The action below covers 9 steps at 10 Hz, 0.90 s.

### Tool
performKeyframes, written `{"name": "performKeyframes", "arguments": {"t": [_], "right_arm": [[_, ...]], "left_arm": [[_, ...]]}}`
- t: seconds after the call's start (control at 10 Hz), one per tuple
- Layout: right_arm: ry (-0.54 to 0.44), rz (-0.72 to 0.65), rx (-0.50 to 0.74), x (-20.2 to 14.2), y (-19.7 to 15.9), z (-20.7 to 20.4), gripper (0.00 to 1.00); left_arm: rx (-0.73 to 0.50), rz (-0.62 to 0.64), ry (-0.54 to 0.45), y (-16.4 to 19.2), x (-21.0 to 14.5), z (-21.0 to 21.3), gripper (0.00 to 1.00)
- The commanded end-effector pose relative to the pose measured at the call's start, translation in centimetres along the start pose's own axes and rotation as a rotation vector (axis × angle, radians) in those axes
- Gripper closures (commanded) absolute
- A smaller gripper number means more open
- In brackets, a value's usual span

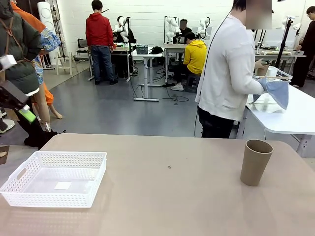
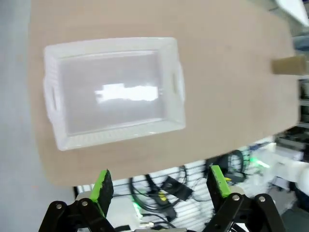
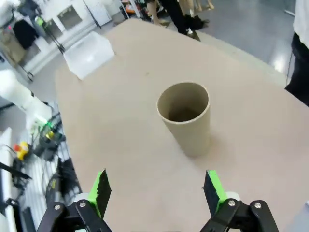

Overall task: Clean and organize the cups into the basket.
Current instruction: Pick up the Organizing basket and move it to the center of the table, then pick up the Reusable plastic cup from the right side of the table and place it inside the Organizing basket.

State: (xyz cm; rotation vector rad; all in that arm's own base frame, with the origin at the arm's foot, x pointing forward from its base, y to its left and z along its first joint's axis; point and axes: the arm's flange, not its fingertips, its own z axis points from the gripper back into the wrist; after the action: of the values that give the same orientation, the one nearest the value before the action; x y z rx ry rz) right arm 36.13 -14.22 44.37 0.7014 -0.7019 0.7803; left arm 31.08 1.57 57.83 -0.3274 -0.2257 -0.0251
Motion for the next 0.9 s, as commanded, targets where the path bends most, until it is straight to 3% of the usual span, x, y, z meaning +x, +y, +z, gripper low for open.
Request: {"name": "performKeyframes", "arguments": {"t": [0.0, 0.2, 0.3, 0.4, 0.5, 0.8], "right_arm": [[0.026, 0.023, 0.004, -1.8, 0.2, -0.7, 0.0], [0.079, -0.044, 0.085, -3.0, 0.0, 0.3, 0.0], [0.112, -0.17, 0.14, -3.2, -0.2, 1.3, 0.0], [0.049, 0.0, 0.04, -2.8, 0.2, -0.8, 0.0], [0.049, 0.0, 0.04, -2.8, 0.2, -0.8, 0.0], [0.07, -0.032, 0.064, -3.1, 0.2, -0.1, 0.0]], "left_arm": [[0.166, 0.008, -0.016, -0.9, -0.5, -3.2, 0.0], [0.3, -0.036, -0.062, -0.6, -0.6, -5.0, 0.0], [0.325, -0.041, -0.063, 0.1, -0.2, -5.1, 0.0], [0.303, -0.015, -0.048, 1.0, 0.1, -4.9, 0.0], [0.281, -0.064, -0.048, -0.6, -0.1, -5.1, 0.0], [0.281, -0.064, -0.048, -0.6, -0.1, -5.1, 0.0]]}}
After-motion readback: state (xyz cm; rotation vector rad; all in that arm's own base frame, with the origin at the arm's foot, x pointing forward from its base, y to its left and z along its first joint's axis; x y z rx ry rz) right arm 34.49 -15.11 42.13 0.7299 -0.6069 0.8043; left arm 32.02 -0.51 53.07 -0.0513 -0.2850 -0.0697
